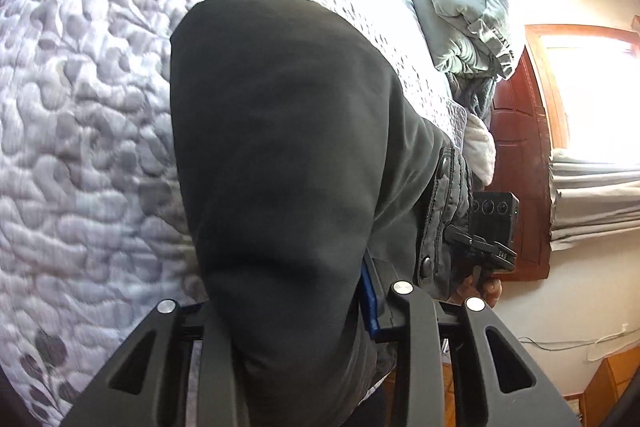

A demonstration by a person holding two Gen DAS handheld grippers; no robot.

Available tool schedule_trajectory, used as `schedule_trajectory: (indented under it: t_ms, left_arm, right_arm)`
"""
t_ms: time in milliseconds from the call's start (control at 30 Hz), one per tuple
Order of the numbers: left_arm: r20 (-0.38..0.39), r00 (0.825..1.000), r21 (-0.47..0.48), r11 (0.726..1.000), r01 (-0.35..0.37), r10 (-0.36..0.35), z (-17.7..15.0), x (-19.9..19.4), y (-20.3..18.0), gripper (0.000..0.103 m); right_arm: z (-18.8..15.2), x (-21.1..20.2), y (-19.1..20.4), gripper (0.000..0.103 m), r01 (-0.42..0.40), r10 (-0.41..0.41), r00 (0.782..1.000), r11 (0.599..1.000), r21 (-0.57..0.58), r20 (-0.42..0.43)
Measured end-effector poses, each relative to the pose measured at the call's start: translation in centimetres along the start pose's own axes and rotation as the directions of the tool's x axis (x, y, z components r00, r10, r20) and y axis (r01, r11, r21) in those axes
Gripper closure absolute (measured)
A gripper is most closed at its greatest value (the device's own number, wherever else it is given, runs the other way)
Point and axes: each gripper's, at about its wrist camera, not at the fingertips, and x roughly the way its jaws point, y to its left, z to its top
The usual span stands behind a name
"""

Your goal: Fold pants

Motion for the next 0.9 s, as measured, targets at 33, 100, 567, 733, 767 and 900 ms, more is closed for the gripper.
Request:
schedule_trajectory:
  t_ms: [33, 100, 567, 733, 767, 900]
  left_arm:
    - [-0.003, 1.0, -0.013, 1.0, 0.001, -0.001, 0.7, 0.0, 0.9, 0.071]
    - [-0.018, 1.0, -0.053, 0.999, 0.004, -0.005, 1.7, 0.3, 2.9, 0.071]
    - [0.062, 0.994, -0.049, 0.995, 0.09, -0.087, 0.9, -1.3, 6.6, 0.028]
    - [0.183, 0.982, -0.036, 0.999, -0.031, 0.037, -1.3, -4.1, 6.7, 0.02]
    - [0.181, 0.98, -0.043, 0.997, -0.071, 0.078, -1.5, -3.9, 6.8, 0.02]
    - [0.179, 0.969, -0.057, 0.985, -0.165, 0.172, -1.9, -2.8, 7.7, 0.019]
  right_arm:
    - [0.8, 0.8, -0.3, 0.061, 0.001, -0.001, 1.0, 1.0, 0.004, -0.01]
    - [2.1, 2.4, -1.4, 0.06, 0.008, -0.007, 0.999, 1.0, 0.022, -0.032]
    - [1.4, 1.2, -3.1, 0.02, 0.069, -0.071, 0.997, 0.996, 0.059, 0.029]
    - [-1.7, -2.1, -3.1, 0.019, 0.155, -0.157, 0.983, 0.987, 0.033, 0.094]
    - [-2.3, -2.2, -3.2, 0.019, 0.189, -0.191, 0.977, 0.982, 0.026, 0.1]
    - [-3.7, -1.8, -4.7, 0.019, 0.301, -0.301, 0.947, 0.953, 0.021, 0.113]
